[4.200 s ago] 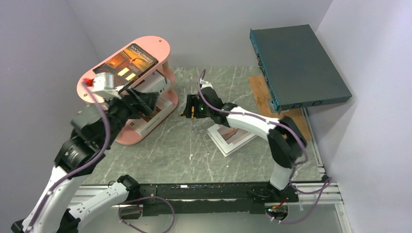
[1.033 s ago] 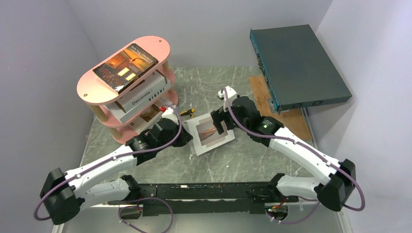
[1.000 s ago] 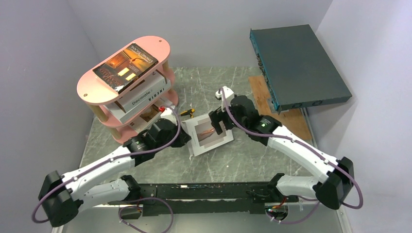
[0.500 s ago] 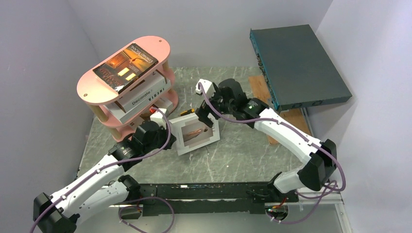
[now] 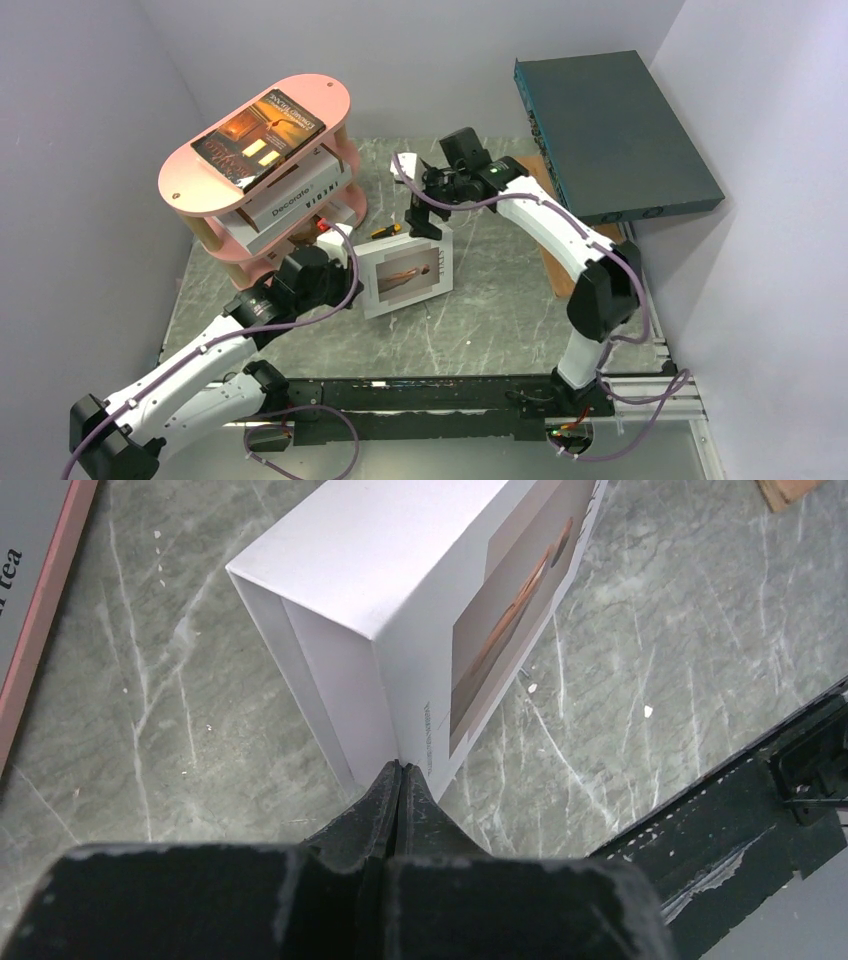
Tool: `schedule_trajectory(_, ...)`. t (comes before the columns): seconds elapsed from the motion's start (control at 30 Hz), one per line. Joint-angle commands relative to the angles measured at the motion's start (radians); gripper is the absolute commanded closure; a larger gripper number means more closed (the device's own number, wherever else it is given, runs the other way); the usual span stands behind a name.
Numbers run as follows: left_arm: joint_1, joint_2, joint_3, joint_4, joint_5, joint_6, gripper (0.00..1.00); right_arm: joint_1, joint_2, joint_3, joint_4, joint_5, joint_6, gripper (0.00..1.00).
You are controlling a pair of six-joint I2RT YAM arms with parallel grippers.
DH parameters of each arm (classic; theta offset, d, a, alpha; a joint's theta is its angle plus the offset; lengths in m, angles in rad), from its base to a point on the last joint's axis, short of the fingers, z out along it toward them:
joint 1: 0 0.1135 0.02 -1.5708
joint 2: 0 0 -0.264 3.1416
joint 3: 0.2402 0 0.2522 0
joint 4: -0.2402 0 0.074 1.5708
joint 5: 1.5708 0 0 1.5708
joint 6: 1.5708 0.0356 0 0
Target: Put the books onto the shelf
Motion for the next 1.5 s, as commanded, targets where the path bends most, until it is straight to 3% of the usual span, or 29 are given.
schedule_trajectory(0.0, 0.006, 0.006, 0.037, 0.017, 0.010, 0.051, 1.00, 0.002, 0.077, 0.107, -0.123, -0.149, -0.092, 0.00)
schedule_trajectory(0.5, 0.005, 0.000, 0.052, 0.003, -0.025, 0.093, 1.00, 0.004, 0.255, 0.192, -0.257, -0.401, -0.182, 0.09)
schedule_trajectory(0.77, 0.008, -0.002, 0.056, 0.011, -0.056, 0.098, 1.00, 0.004, 0.214, 0.113, -0.235, -0.414, -0.164, 0.10)
schedule_trajectory(1.07, 0.014, 0.039, 0.092, 0.002, -0.089, 0.125, 1.00, 0.023, 0.153, 0.038, -0.218, -0.426, -0.143, 0.20)
schedule_trajectory(1.47, 0.024, 0.063, 0.122, 0.016, -0.108, 0.138, 1.00, 0.053, 0.101, 0.025, -0.192, -0.421, -0.080, 0.46)
